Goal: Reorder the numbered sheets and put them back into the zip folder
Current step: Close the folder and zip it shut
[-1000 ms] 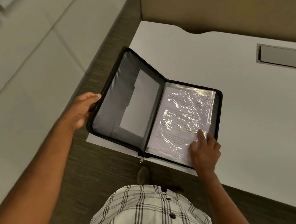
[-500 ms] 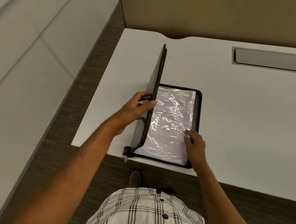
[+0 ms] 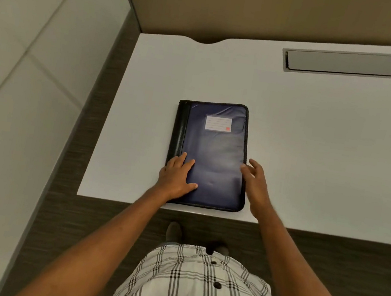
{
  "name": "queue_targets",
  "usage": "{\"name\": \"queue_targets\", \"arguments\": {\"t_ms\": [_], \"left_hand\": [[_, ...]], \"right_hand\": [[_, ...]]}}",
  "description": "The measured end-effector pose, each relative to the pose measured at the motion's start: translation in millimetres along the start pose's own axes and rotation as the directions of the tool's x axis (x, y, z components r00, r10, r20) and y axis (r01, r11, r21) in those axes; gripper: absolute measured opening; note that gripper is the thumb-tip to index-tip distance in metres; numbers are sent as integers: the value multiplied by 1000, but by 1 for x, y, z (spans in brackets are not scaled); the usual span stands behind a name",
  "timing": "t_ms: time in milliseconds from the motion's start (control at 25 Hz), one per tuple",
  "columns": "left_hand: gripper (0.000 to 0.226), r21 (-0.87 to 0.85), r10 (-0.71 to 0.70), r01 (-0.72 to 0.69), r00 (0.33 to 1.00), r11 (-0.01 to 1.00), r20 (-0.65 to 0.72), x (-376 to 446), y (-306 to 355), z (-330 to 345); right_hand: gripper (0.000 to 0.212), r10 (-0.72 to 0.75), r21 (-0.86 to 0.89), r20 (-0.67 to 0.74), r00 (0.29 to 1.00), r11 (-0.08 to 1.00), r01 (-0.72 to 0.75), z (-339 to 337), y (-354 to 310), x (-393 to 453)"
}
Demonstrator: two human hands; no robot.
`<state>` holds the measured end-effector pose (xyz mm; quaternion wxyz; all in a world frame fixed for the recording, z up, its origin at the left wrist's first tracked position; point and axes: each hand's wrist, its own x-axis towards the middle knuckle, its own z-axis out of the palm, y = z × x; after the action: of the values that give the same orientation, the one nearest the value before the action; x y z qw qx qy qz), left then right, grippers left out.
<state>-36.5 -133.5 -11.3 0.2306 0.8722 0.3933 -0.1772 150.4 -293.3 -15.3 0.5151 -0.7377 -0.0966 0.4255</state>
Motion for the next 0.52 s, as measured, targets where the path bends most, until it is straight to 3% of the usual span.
{"name": "queue_targets", "arguments": {"t_ms": [160,360,520], "left_hand": [[87,53,57,-53,996,997,-69,-2,-8,19],[78,-108,60,-74,990,991,-131,-13,-27,20],[68,-384,-111,23,971,923,-210,-36,-49,28]], "right_hand": [[64,-199,-471,24,980,862,187,18,28,-1],[63,-225,-686,-30,974,713,144,25,30,0],[57,-245,-652,-37,969,740,162,27,36,0]]}}
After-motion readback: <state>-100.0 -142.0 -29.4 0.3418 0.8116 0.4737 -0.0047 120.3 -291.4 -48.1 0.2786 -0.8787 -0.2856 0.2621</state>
